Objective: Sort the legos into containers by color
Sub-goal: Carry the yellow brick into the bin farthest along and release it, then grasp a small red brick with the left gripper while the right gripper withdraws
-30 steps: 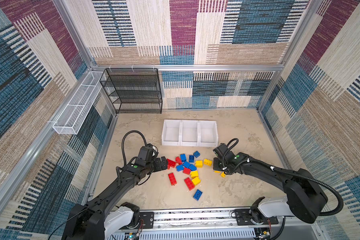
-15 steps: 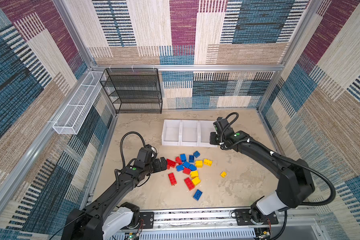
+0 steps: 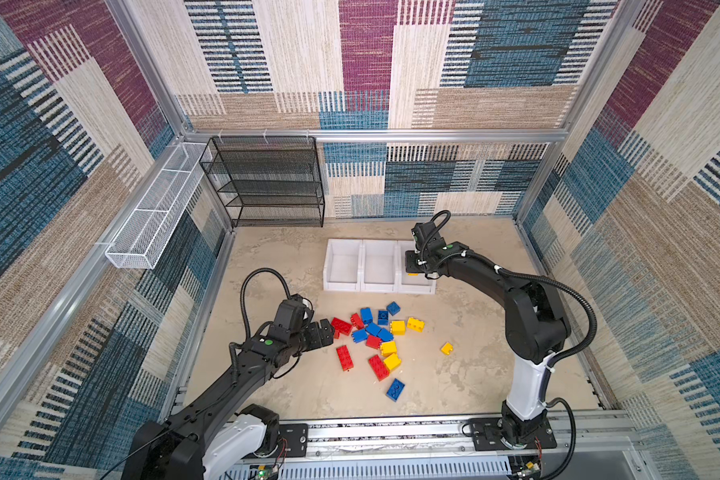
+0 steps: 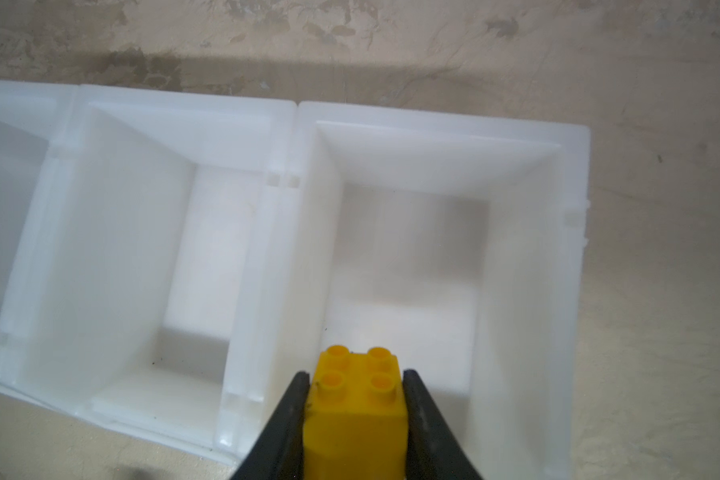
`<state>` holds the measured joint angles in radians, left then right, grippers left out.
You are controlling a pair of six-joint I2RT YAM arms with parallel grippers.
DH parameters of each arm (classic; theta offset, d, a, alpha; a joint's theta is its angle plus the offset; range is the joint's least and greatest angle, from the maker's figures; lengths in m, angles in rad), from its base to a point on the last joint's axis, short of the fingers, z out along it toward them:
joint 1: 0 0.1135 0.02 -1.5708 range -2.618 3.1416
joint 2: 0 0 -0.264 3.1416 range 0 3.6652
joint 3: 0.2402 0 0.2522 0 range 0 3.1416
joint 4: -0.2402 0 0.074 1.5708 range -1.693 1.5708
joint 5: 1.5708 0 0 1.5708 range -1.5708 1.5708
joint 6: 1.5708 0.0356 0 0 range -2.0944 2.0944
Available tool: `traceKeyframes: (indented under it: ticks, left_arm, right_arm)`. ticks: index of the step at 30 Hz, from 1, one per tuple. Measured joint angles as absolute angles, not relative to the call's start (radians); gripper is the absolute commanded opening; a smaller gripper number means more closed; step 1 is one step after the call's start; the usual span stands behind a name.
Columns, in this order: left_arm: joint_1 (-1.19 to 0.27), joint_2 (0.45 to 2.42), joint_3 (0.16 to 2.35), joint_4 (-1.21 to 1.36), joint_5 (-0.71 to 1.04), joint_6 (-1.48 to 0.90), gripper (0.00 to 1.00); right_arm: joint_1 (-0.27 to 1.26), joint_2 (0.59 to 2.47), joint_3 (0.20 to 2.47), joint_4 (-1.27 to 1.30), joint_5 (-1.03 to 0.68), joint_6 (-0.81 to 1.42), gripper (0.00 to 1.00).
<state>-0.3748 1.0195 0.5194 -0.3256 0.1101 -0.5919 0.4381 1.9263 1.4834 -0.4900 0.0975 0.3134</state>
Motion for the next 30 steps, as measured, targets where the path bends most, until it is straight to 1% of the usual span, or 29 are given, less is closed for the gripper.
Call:
traceKeyframes:
  ticks: [3,8,11,16,25,30]
  left_arm:
    - [-0.375,1.022,0.519,-0.326,0.11,-0.599,0.94]
    - [-0.379,1.036,0.519,-0.326,0.11,-0.601,0.93]
    - [-0.382,1.045,0.519,-0.326,0.107,-0.601,0.92]
    - [-0.39,1.068,0.532,-0.325,0.107,-0.602,0.88]
    - [-0.449,1.18,0.61,-0.328,0.078,-0.593,0.83]
    - [-0.505,1.271,0.699,-0.379,0.01,-0.567,0.81]
  right_arm:
    - [0.437,1.927,1.472,-0.489,0.097,0.313,0.41]
    - [0.435,1.929,1.468,-0.49,0.097,0.31,0.54]
    - [0.434,1.93,1.468,-0.49,0.097,0.31,0.57]
    - [0.434,1.918,1.466,-0.491,0.096,0.31,0.6]
    - [0.435,1.757,1.346,-0.485,0.068,0.315,0.61]
    - [0.434,1.676,1.267,-0.485,0.06,0.319,0.62]
